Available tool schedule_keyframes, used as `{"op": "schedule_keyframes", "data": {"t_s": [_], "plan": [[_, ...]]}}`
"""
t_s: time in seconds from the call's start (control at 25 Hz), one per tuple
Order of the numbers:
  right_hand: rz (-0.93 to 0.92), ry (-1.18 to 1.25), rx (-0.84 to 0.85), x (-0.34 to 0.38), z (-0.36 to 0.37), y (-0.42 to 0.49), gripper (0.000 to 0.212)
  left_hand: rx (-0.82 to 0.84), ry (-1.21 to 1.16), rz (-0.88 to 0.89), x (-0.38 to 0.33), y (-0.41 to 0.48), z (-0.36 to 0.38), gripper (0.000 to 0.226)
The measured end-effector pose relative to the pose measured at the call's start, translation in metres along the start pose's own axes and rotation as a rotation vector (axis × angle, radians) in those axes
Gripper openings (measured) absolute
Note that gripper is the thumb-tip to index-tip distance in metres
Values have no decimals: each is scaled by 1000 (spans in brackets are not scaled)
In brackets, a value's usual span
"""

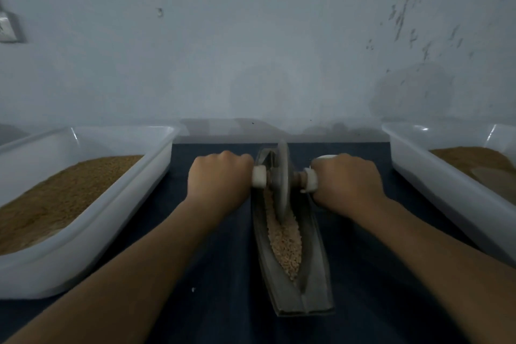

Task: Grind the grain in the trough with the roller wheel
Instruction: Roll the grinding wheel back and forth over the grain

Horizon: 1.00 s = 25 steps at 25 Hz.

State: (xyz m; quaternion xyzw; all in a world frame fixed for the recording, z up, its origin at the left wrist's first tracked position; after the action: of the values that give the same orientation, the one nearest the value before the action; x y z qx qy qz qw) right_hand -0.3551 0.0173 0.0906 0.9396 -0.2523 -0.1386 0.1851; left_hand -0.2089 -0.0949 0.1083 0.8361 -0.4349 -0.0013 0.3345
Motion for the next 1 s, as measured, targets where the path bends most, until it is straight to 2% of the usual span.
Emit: {"op": "schedule_keyframes", "data": {"t_s": [0.08, 0.2, 0.32, 0.44, 0.68, 0.76, 0.88, 0.92, 1.0], "plan": [[53, 28, 24, 1, 0, 20, 14, 27, -8, -35, 3, 20, 5, 12], [20, 30, 40, 1, -5, 0, 13, 33, -49, 5, 2, 3, -2, 20], [-104, -11, -86, 4, -19, -44, 22, -66, -53, 99, -6, -38, -26, 34], [-96, -65, -189, 5, -30, -50, 24, -66, -65, 53, -3, -44, -23, 32], [-3, -55, -15, 13, -21, 9, 20, 43, -74, -81, 6, 0, 2, 15], [-64, -69, -51, 13, -23, -9, 25, 8, -84, -31, 3, -20, -3, 26], [-194, -134, -274, 21, -50, -53, 36, -103, -94, 100, -1, -50, -30, 56], [-210, -125, -311, 20, -55, -59, 36, -141, -88, 122, 0, -49, -35, 58], [-148, -131, -248, 17, -46, -52, 40, -60, -66, 70, 0, -43, -24, 53]]}}
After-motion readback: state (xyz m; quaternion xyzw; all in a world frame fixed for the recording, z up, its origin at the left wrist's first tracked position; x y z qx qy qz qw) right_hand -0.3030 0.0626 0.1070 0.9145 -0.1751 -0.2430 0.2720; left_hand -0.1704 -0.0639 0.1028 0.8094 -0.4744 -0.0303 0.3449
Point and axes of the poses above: each hand's wrist, its own y-axis towards the middle knuckle, its own z-axis out of the palm, x = y × z, the point moved 10 cm from there along y, towards the middle knuckle, and after that the axes turned 2 degrees about -y, right-handed, at the moved point
